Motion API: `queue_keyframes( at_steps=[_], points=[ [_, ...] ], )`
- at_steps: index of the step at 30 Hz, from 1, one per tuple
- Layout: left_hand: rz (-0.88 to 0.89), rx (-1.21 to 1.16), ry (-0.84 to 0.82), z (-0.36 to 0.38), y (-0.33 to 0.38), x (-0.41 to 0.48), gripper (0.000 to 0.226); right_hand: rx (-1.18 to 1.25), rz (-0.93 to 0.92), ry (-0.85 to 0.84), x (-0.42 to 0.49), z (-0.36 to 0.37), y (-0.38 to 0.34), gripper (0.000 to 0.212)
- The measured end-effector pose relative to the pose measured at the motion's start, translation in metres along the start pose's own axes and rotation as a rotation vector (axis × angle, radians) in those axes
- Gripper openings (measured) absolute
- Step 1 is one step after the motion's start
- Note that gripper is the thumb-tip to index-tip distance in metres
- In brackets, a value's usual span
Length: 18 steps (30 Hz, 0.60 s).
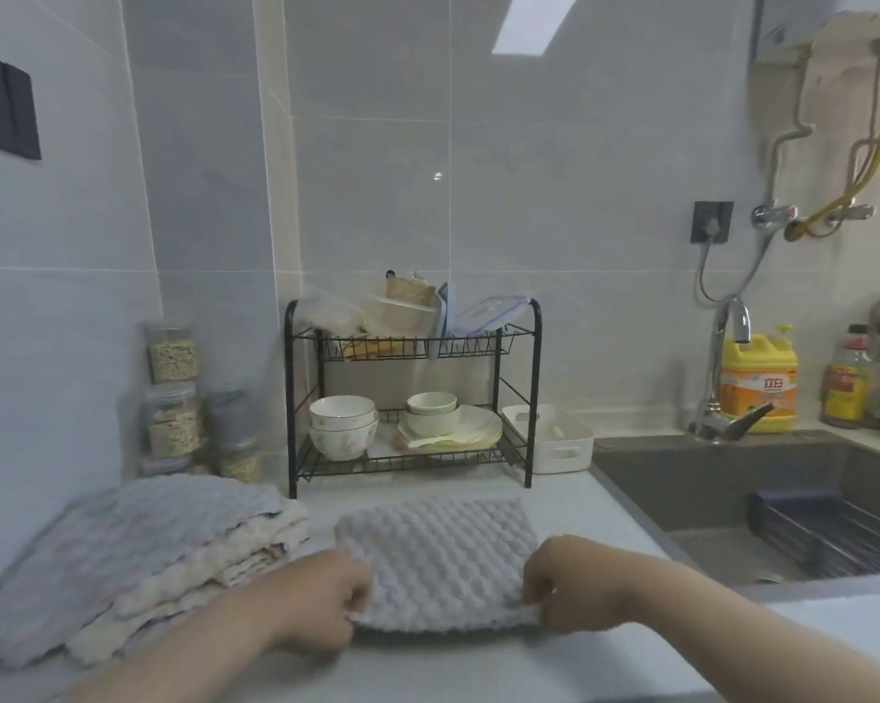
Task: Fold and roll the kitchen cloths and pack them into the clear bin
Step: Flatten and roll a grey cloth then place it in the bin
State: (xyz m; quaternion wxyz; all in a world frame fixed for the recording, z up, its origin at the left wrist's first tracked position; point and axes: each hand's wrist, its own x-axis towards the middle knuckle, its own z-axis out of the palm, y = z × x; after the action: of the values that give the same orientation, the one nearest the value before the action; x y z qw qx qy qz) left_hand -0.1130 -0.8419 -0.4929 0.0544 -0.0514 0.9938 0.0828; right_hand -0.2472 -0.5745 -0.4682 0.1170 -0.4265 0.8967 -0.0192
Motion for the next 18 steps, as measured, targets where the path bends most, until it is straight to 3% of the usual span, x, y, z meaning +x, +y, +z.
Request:
queue_keyframes(
  at_steps=[2,5,7,12,13,18],
  points=[
    [-0.008,-0.030,-0.083,0.012,0.005,-0.002,0.018,-0.014,-0.007,-0.091,-0.001,0.013,-0.002,0.028],
    [-0.044,-0.148,0.028,0.013,0.011,0.005,0.032,0.150,0.013,0.083,0.009,0.016,-0.002,0.039],
    [-0.077,-0.082,0.035,0.019,0.012,0.014,0.037,0.150,0.015,0.174,0.020,0.025,-0.001,0.038],
    [-0.131,0.046,-0.057,0.042,0.010,0.023,0.105,-0.027,0.063,0.099,0.044,0.057,0.012,0.064],
    [-0.145,0.049,-0.051,0.044,0.009,0.025,0.109,-0.058,0.077,0.119,0.049,0.060,0.016,0.065],
    [-0.181,0.102,-0.029,0.041,0.013,0.042,0.089,-0.091,0.130,0.106,0.072,0.063,0.031,0.072]
  ],
)
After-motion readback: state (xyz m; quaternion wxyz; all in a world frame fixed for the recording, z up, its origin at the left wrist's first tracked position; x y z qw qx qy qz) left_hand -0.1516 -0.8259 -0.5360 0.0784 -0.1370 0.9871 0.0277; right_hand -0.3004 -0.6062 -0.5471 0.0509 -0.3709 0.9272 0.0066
